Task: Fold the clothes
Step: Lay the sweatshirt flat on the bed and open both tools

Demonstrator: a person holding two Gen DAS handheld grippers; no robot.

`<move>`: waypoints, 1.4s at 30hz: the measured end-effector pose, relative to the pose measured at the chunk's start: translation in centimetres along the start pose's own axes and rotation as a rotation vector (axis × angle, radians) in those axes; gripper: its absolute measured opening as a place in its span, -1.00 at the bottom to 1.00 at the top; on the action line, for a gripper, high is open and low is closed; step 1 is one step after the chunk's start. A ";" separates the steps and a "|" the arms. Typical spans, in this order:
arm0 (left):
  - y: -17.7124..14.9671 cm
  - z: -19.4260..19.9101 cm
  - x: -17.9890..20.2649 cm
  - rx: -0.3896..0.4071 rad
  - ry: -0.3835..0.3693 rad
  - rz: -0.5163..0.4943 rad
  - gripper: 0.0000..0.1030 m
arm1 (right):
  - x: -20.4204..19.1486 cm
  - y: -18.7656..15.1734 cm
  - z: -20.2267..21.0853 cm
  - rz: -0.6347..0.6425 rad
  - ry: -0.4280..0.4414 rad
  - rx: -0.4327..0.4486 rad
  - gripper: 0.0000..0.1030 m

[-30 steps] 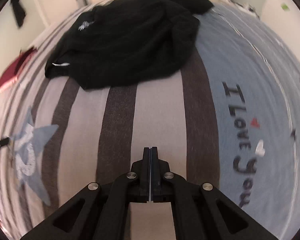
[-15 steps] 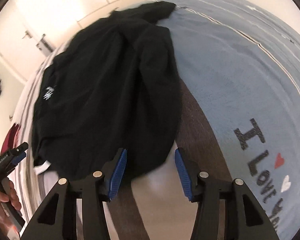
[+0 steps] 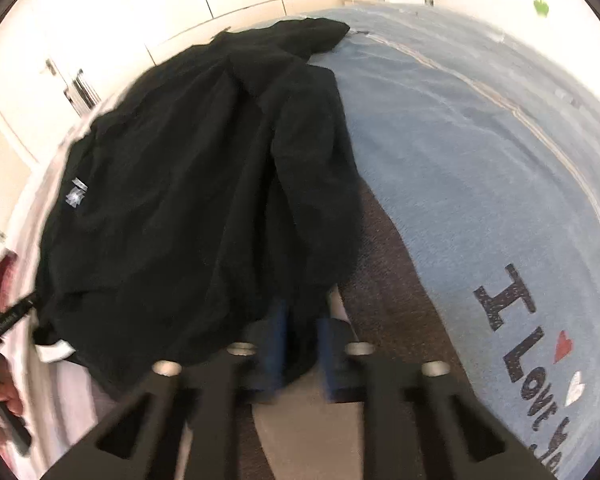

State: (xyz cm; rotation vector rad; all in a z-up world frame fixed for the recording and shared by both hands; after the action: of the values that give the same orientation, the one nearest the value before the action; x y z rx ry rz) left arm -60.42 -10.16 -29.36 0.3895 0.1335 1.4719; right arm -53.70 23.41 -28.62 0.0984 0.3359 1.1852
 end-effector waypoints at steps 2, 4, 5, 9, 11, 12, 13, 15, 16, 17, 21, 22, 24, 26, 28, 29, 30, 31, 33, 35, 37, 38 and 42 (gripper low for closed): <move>-0.3 1.7 -0.9 0.025 -0.028 0.035 -0.91 | 0.2 0.2 0.6 -0.005 0.016 0.004 -0.90; -1.0 3.4 -1.5 0.044 -0.040 0.049 -0.93 | 0.4 0.2 1.5 -0.007 0.019 0.018 -0.91; -1.6 4.6 -1.8 0.055 -0.039 0.057 -0.93 | 0.5 0.3 2.2 -0.010 0.035 0.026 -0.91; -4.9 8.6 -3.0 0.057 -0.087 0.137 -0.95 | 1.7 -0.3 6.1 0.013 0.051 0.064 -0.92; -7.8 10.3 -2.0 0.037 -0.096 0.131 -0.94 | 2.1 -0.9 7.7 0.038 0.054 0.058 -0.92; -9.1 11.0 -1.6 0.025 -0.099 0.131 -0.94 | 2.2 -1.3 8.3 0.057 0.048 0.059 -0.92; -10.0 11.4 -1.4 0.013 -0.101 0.137 -0.95 | 2.4 -1.8 8.9 0.075 0.046 0.055 -0.92; -13.2 12.8 -1.5 -0.023 -0.099 0.169 -0.94 | 3.4 -3.1 10.0 0.103 0.042 0.024 -0.92; -14.8 13.6 -1.6 -0.042 -0.099 0.191 -0.94 | 3.8 -3.8 10.3 0.116 0.038 0.005 -0.92; -16.7 14.1 -1.4 -0.064 -0.102 0.215 -0.94 | 4.3 -4.7 10.6 0.132 0.031 -0.016 -0.92; -25.8 14.9 0.3 -0.184 -0.087 0.275 -0.94 | 6.7 -10.9 10.8 0.194 -0.020 -0.127 -0.92; -27.4 14.5 0.6 -0.213 -0.083 0.282 -0.94 | 7.4 -12.4 10.5 0.197 -0.034 -0.159 -0.93; -30.5 13.7 1.4 -0.261 -0.067 0.296 -0.94 | 8.6 -15.5 9.6 0.198 -0.065 -0.207 -0.93; -32.4 12.9 2.0 -0.285 -0.054 0.303 -0.94 | 9.9 -17.9 8.6 0.191 -0.082 -0.255 -0.93; -33.3 12.4 2.5 -0.301 -0.042 0.299 -0.99 | 10.6 -19.5 7.9 0.199 -0.104 -0.272 -0.93; -33.4 12.3 2.6 -0.307 -0.040 0.300 -0.99 | 10.9 -20.0 7.6 0.207 -0.117 -0.274 -0.93; -33.5 12.2 2.7 -0.312 -0.038 0.302 -0.99 | 11.1 -20.4 7.4 0.209 -0.124 -0.275 -0.92; -33.6 12.1 2.7 -0.320 -0.039 0.304 -0.99 | 11.1 -20.3 7.4 0.202 -0.122 -0.276 -0.92; -33.6 12.7 2.4 -0.322 -0.043 0.309 -0.99 | 10.8 -20.0 7.7 0.211 -0.127 -0.279 -0.84; -33.0 13.7 1.9 -0.299 -0.027 0.309 -0.97 | 10.3 -20.0 8.8 0.229 -0.154 -0.263 -0.82; -31.8 14.6 1.0 -0.257 -0.016 0.308 -0.73 | 9.8 -20.1 10.4 0.248 -0.192 -0.232 -0.82; -30.9 14.7 0.2 -0.234 -0.008 0.310 -0.59 | 9.6 -20.1 11.2 0.256 -0.207 -0.212 -0.81; -24.2 13.3 -4.8 -0.117 0.015 0.335 0.17 | 8.5 -18.5 13.3 0.217 -0.169 -0.146 -0.63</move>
State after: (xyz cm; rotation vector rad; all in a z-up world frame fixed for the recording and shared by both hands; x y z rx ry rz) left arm -33.83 -18.35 -25.85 0.3160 -0.0077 1.8036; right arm -30.31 25.54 -22.38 0.1093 0.0902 1.4020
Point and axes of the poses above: each gripper's, at about its wrist camera, not at the fingertips, and z roughly against the way its jaws point, x to its right, y to its top, the point moved 1 cm from there along -z, roughly the way its jaws point, and after that the axes turned 14 degrees about -x, right-handed, at the moved point
